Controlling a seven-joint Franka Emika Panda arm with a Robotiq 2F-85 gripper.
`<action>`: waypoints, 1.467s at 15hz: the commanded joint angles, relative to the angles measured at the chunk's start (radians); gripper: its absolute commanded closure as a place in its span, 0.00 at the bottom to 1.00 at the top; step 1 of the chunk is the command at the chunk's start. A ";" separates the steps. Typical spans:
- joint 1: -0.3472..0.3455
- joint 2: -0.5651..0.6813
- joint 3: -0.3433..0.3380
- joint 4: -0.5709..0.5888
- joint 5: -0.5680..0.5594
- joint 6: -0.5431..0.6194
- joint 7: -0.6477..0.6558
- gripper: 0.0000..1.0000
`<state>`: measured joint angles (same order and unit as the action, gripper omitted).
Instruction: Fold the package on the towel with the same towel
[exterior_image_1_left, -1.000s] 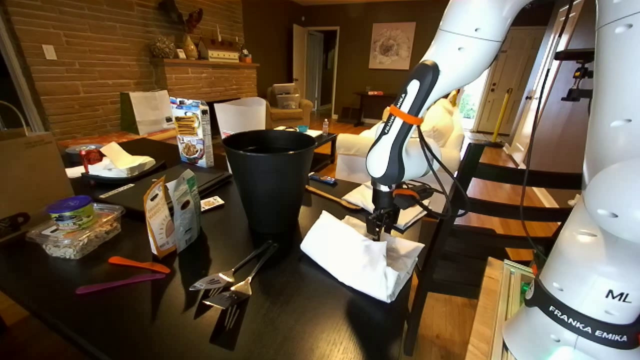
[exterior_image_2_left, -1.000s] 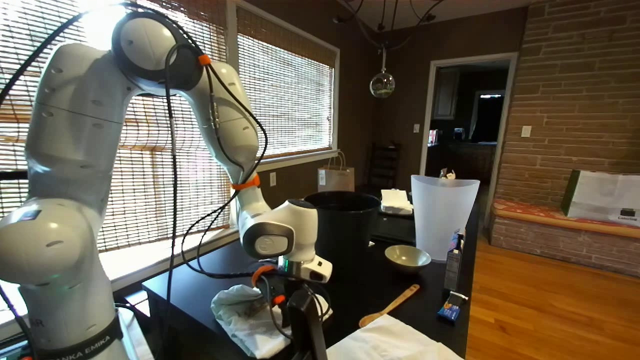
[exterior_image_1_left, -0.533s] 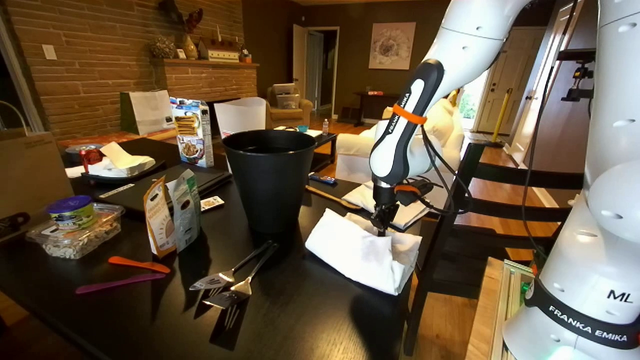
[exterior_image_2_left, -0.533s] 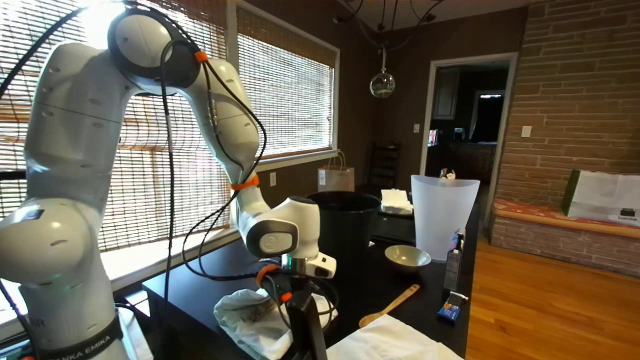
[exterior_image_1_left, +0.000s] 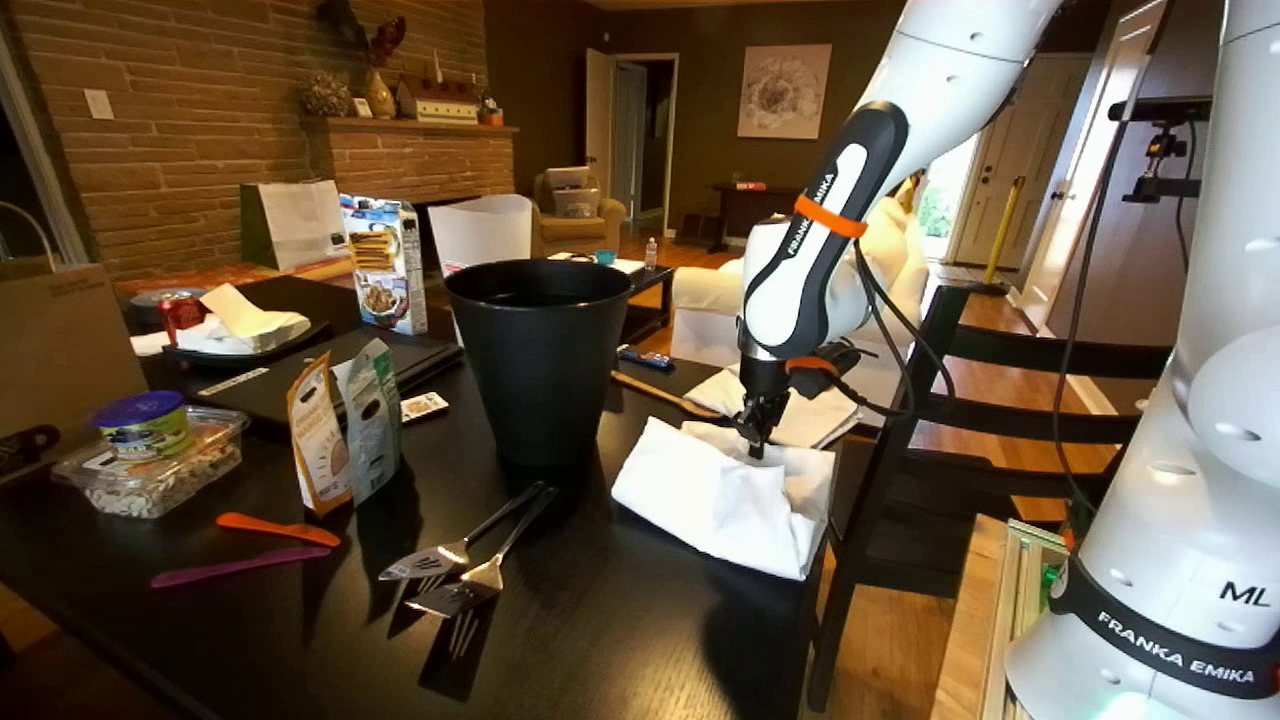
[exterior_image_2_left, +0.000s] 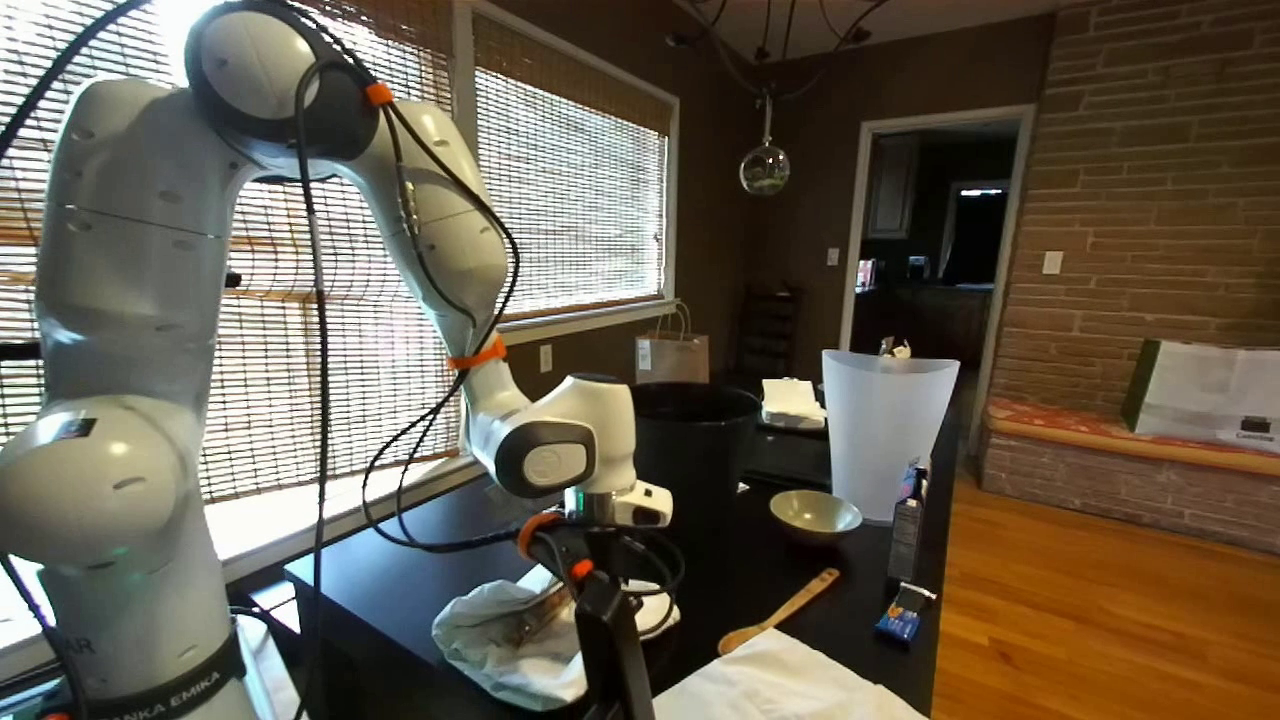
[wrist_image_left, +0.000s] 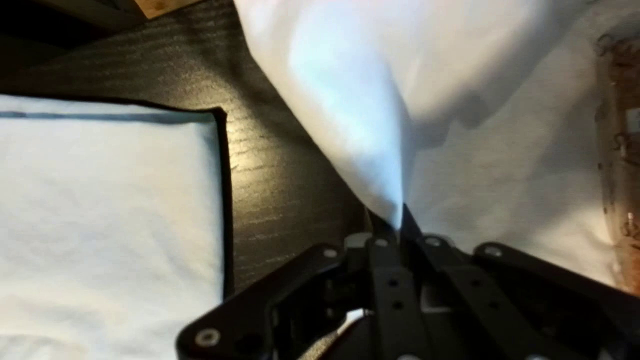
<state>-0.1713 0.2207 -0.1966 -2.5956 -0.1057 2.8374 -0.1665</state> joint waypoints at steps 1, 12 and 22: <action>-0.008 -0.089 0.038 -0.059 0.017 0.024 -0.036 0.95; 0.030 -0.256 0.167 -0.165 0.280 -0.019 -0.236 0.96; 0.123 -0.337 0.116 -0.146 0.296 -0.113 -0.332 0.96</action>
<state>-0.0892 -0.0852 -0.0590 -2.7423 0.1586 2.7777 -0.4437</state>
